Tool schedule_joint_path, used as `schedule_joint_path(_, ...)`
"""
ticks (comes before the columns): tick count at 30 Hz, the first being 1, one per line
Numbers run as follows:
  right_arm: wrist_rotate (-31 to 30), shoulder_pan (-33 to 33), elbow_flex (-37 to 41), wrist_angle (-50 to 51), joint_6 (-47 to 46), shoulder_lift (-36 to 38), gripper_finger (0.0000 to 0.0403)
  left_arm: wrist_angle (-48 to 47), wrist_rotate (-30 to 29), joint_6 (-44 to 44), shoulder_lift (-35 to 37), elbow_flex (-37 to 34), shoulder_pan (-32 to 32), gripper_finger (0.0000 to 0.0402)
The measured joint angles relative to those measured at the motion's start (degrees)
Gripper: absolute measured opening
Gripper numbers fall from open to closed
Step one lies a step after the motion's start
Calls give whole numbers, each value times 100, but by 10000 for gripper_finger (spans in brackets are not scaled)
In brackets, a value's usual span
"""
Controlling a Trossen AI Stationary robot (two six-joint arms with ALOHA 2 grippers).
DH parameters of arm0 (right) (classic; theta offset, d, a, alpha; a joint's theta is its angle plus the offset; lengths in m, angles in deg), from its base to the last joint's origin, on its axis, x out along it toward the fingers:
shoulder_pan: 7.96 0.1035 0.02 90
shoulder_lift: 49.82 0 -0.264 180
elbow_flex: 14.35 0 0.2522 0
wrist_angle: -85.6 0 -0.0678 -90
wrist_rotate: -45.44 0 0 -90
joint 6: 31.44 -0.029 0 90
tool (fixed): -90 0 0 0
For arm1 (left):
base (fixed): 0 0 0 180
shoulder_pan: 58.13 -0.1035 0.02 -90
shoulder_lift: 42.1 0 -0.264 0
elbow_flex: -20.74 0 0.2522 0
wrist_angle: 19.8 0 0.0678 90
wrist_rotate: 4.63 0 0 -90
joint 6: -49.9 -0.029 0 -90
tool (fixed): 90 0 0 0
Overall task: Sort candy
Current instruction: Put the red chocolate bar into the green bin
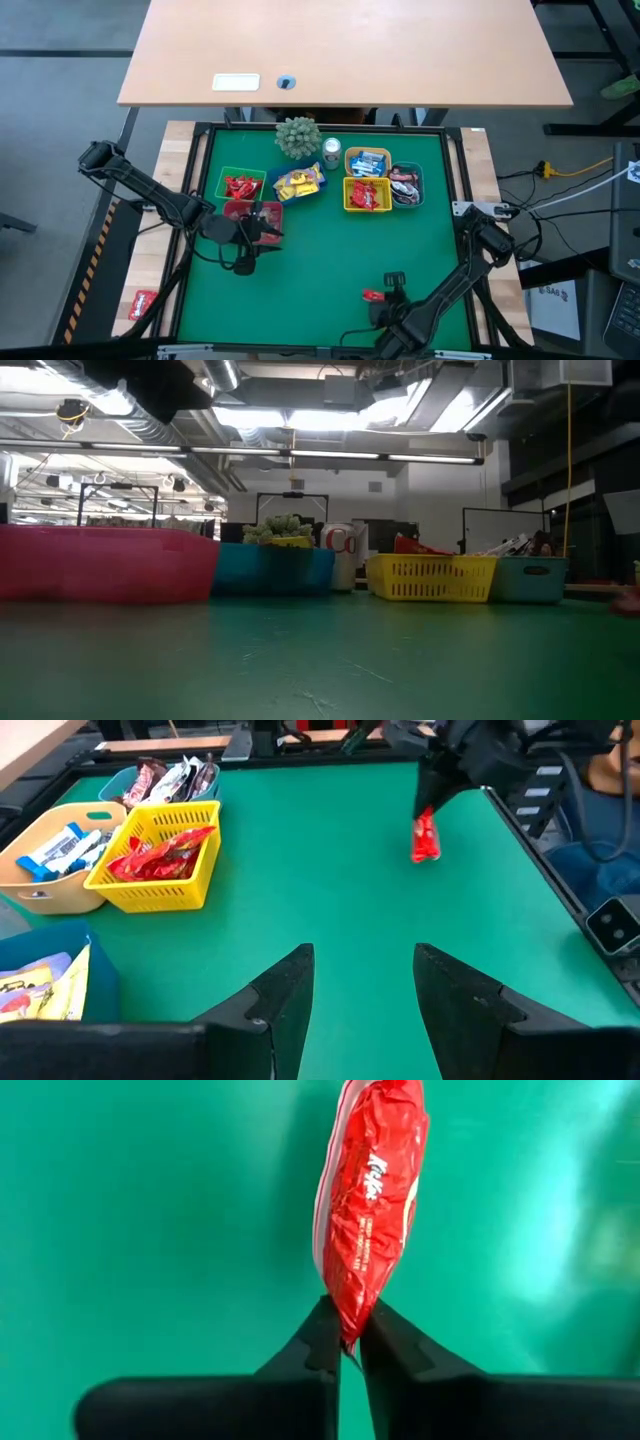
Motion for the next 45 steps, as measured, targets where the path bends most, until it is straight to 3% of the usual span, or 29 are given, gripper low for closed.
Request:
schedule_joint_path(4,-295,-149,0,495,233,260,9,170,-2,0,0,0,0,160)
schedule_joint_path(10,-690,-430,0,606,897,776,25,539,-44,-58,0,0,0,160)
schedule_joint_path(16,-1310,-919,0,572,1842,1353,17,977,-47,-1001,0,0,0,160)
schedule_joint_path(23,-1365,-1920,0,-350,2890,1647,21,1128,-53,-1652,0,0,0,160)
schedule_joint_path(30,-30,-2808,2,-1588,3564,1504,27,1078,35,-1660,0,0,1,160)
schedule_joint_path(40,893,-3503,0,-3047,3572,1507,28,1054,-171,-1688,0,0,0,160)
schedule_joint_path(45,934,-3565,0,-3326,3550,1507,28,1054,-298,-1875,0,0,-4,160)
